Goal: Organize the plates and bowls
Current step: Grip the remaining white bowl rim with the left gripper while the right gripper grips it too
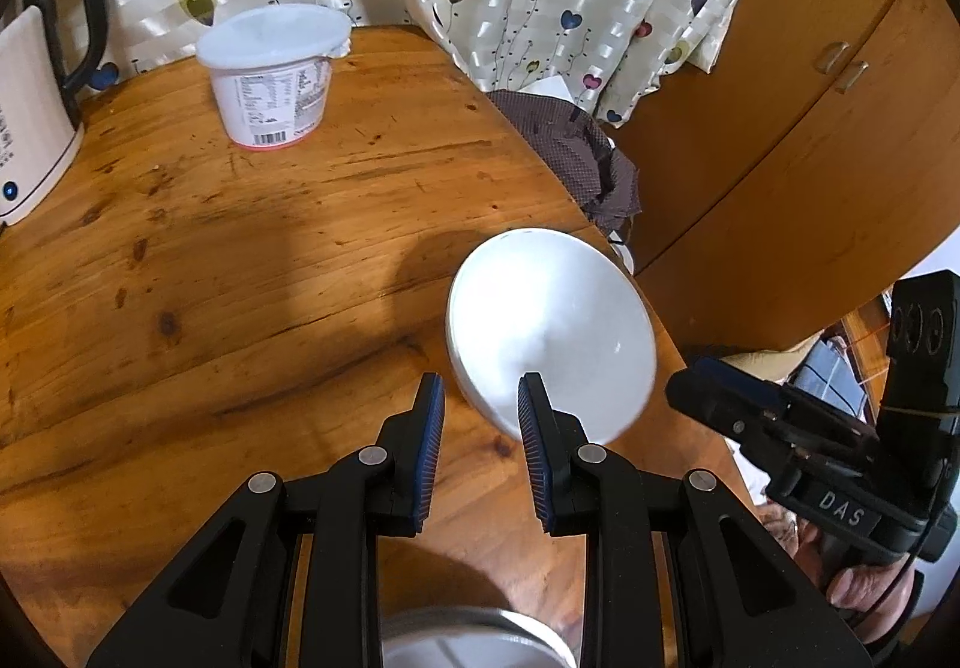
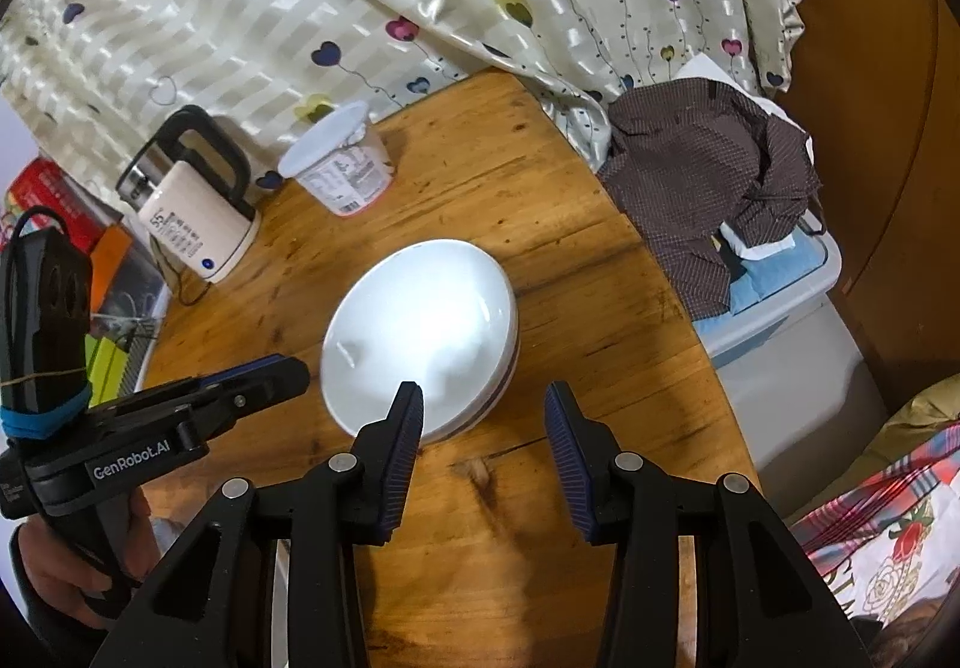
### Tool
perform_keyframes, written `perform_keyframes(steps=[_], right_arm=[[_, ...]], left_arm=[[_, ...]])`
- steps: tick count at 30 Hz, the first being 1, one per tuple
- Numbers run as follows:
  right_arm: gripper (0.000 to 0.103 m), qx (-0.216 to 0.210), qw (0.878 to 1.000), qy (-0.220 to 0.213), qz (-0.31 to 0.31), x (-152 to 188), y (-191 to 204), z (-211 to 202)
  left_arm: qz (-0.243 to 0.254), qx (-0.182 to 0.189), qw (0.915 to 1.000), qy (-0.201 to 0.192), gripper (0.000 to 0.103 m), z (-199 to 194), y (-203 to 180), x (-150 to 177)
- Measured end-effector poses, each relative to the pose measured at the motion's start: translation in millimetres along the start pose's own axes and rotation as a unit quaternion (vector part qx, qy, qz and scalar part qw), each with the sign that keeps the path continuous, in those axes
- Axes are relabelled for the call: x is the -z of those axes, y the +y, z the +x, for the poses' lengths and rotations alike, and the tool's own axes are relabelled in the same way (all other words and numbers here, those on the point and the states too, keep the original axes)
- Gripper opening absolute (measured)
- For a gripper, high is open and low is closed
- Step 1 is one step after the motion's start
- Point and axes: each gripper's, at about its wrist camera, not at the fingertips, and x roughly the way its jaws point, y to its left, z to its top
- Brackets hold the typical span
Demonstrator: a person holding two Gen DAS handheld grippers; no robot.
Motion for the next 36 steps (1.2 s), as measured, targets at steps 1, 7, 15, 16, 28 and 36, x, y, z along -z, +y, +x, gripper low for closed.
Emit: perform_keyframes(steps=[1, 7, 15, 16, 28, 36], right_arm=[[0.041, 0.0, 1.0, 0.002, 0.0, -1, 0, 3], [0.034, -0.001, 1.0, 0.011, 0.001, -7, -4, 18], [0.024, -0.005, 1.0, 0.022, 0.007, -13, -10, 34], [0.022, -0.007, 1.0, 0.022, 0.006, -13, -10, 35], [0.018, -0.007, 1.0, 0.017, -0.005, -15, -3, 30], [0.018, -0.005, 1.0, 0.003, -0.011, -14, 4, 10]], left_arm=[[0.0, 0.002, 1.0, 0.002, 0.026, 3, 0, -2], [-0.004, 0.002, 0.9999, 0.011, 0.026, 18, 2, -10], [0.001, 0.005, 0.9998, 0.021, 0.026, 33, 3, -14], [0.002, 0.006, 0.9997, 0.022, 0.026, 35, 3, -15], [0.005, 0.001, 0.9998, 0.02, 0.026, 30, -1, -13], [0.011, 0.002, 0.9999, 0.006, 0.026, 10, -8, -10]])
